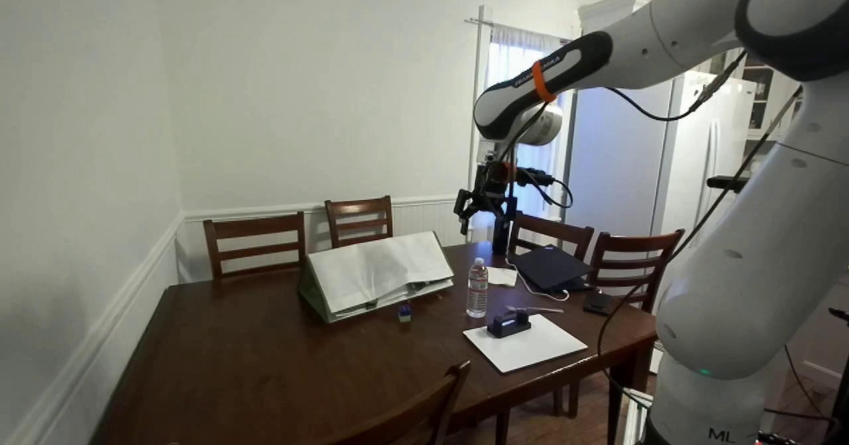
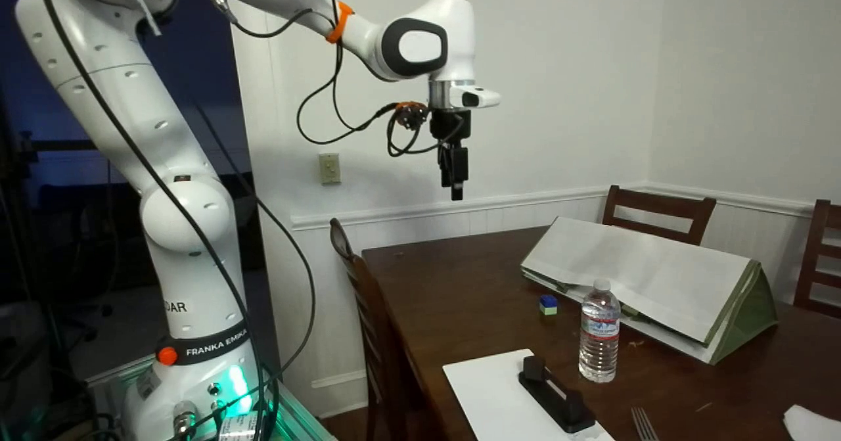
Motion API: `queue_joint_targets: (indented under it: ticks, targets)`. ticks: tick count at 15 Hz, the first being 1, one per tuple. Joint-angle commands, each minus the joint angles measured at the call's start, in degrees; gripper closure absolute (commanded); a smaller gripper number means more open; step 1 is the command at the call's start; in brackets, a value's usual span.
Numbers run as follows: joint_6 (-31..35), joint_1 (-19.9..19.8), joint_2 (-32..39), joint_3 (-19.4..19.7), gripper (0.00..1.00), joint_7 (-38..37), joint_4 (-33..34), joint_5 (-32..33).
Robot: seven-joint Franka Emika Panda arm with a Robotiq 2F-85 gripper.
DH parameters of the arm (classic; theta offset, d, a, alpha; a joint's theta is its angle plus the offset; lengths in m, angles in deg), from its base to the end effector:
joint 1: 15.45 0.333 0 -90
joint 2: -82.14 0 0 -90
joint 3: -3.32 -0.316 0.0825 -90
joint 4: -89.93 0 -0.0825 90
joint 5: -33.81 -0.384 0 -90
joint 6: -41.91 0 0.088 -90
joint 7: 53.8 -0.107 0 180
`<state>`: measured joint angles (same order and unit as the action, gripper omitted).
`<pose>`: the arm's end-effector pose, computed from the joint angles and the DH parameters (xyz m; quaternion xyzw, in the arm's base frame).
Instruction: Move the water bottle to the left, then lay it down
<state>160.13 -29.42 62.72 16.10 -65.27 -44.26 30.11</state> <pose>0.4027 -0.2040 0.4674 -0.9395 0.3354 -0.0338 0.0618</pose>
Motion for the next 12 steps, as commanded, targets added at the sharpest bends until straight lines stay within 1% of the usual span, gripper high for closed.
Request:
queue_joint_targets:
  ticks: [1, 5, 8, 12]
  targets:
    - [4.18, -3.14, 10.12, 2.88, 0.00, -3.87, 5.23, -1.67]
    - [8.96, -5.33, 19.67, 5.94, 0.00, -8.33, 9.87, -4.76]
    - [13.07, -6.19, 26.49, 7.30, 0.00, -12.93, 14.66, -7.73]
    - [15.11, -6.36, 34.39, 8.40, 0.00, -19.85, 22.22, -8.92]
